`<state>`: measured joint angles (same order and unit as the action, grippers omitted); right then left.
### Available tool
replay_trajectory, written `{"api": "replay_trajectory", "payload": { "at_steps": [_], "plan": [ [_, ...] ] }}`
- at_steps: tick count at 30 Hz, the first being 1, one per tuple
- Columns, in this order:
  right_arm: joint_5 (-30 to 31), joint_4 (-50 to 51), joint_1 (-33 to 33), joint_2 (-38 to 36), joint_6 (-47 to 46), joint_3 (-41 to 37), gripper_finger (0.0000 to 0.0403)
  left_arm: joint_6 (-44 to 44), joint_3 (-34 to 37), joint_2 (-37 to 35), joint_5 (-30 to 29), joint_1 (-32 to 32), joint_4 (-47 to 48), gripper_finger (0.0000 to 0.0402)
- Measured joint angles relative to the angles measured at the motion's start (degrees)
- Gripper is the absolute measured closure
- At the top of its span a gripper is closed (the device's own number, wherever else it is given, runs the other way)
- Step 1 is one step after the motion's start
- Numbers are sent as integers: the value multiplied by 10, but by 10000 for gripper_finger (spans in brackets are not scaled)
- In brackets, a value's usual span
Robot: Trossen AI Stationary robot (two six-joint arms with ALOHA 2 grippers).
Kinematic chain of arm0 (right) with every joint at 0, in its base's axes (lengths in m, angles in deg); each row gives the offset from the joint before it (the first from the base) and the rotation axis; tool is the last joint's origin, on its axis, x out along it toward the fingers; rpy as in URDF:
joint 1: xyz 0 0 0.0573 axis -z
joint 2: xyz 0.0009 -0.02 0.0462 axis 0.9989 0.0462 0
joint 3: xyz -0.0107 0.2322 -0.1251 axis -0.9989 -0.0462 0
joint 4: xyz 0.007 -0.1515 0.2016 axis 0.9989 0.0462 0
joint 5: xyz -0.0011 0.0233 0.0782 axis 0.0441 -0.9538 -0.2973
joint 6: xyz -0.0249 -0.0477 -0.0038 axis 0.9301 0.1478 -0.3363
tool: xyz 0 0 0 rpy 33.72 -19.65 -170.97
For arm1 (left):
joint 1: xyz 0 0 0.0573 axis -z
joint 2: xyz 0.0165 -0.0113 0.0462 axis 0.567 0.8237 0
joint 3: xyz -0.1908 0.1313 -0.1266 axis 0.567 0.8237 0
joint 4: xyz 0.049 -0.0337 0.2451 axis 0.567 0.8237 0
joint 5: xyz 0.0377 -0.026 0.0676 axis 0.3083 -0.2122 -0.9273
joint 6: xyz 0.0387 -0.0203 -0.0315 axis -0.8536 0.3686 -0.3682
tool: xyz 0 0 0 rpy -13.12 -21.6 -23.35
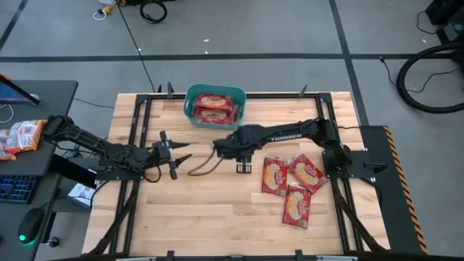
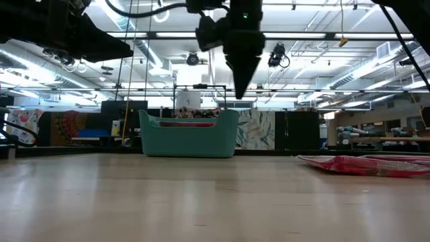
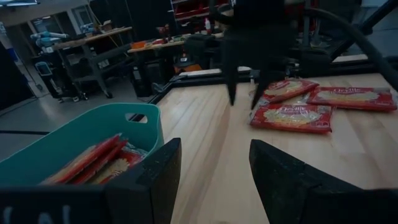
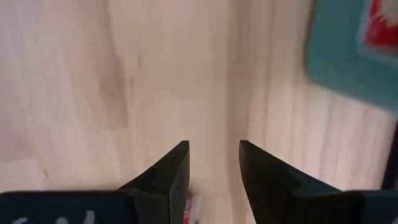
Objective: Sort popcorn bags into baskets
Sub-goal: Put the red popcorn bag into the green bin
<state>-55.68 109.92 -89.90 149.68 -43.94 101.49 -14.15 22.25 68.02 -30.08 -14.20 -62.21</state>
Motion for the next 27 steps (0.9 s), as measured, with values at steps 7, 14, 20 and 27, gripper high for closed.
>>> {"api": "replay_trajectory", "payload": {
  "at_steps": [7, 14, 20, 27],
  "plan": [
    [-42, -1, -50, 1, -44, -55, 259, 0, 0, 0, 0, 0, 1, 208],
    [-58, -7, -84, -19, -25, -110, 259, 0, 0, 0, 0, 0, 1, 208],
    [-119, -43, -71, -61, 42, -183, 259, 0, 0, 0, 0, 0, 1, 208],
    [-176, -23, -45, -19, 101, -192, 259, -7, 0, 0, -8, 0, 0, 208]
  ]
}}
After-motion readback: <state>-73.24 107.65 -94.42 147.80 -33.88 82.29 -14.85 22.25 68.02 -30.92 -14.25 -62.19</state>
